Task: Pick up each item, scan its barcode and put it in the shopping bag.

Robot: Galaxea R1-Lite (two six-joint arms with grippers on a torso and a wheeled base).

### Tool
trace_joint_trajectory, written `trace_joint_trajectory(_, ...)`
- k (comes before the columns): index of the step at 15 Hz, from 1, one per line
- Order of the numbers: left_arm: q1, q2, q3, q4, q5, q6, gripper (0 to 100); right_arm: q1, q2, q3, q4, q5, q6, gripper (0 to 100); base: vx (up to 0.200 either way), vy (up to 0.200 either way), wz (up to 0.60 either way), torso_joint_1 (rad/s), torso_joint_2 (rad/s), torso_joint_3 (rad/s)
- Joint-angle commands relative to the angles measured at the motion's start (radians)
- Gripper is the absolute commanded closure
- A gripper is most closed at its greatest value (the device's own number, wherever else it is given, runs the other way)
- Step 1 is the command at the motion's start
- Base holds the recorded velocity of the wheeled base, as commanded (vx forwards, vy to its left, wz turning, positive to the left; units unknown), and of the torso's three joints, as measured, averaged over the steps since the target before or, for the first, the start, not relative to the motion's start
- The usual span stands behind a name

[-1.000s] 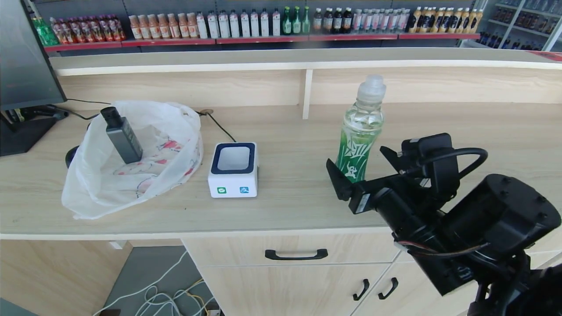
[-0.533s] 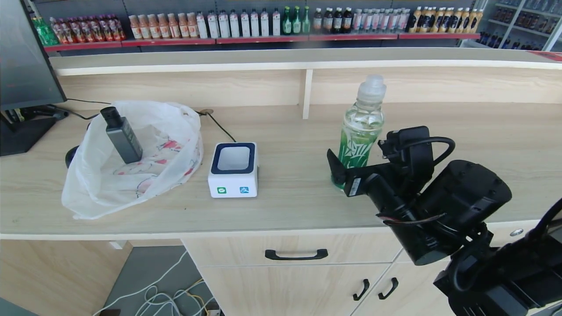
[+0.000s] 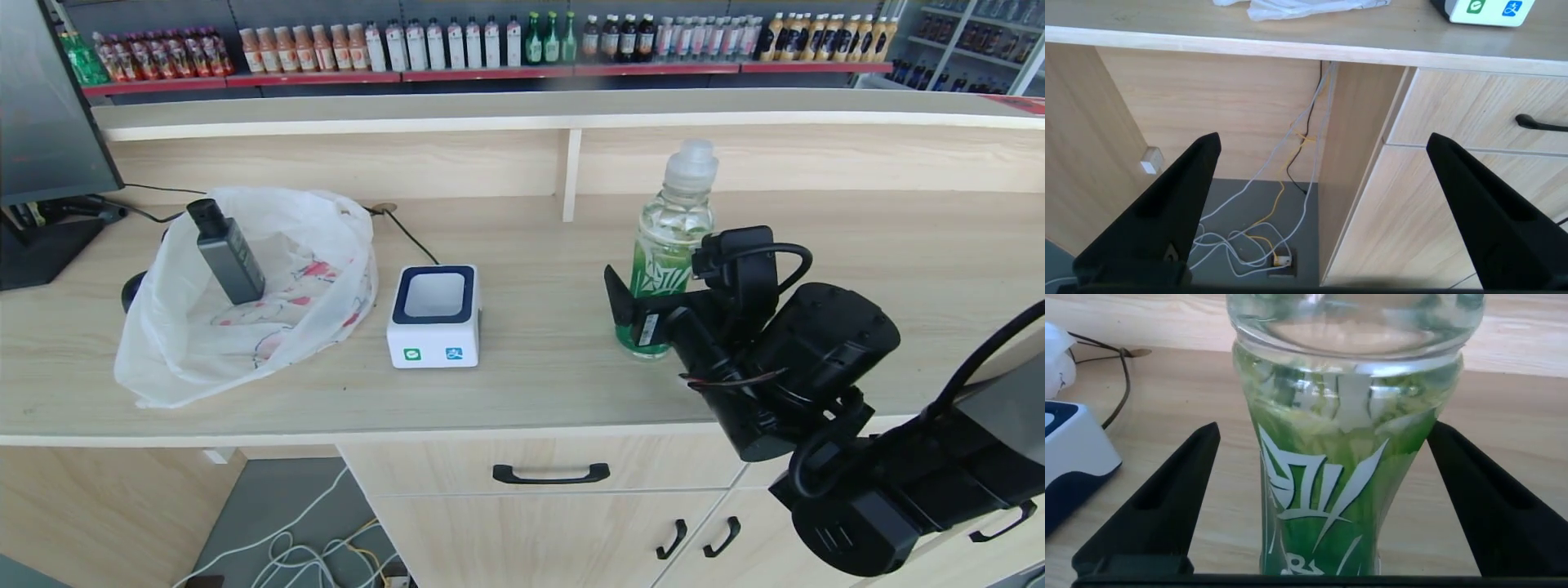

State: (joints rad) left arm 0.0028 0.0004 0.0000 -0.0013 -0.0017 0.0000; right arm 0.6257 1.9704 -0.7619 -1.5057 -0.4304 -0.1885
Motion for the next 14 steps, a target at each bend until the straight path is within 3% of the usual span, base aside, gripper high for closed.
trace_joint_trajectory(1,0.000,0.000,0.000,0.000,0.000,0.000,0,-0.003,0.013,-0.004,-0.001,0.006,0.000,0,0.000,0.000,0.00,0.000,0.00,0.000)
trace_joint_trajectory(14,0.000,0.000,0.000,0.000,0.000,0.000,0,-0.041,0.041,-0.070,0.029,0.050,-0.002,0,0.000,0.000,0.00,0.000,0.00,0.000)
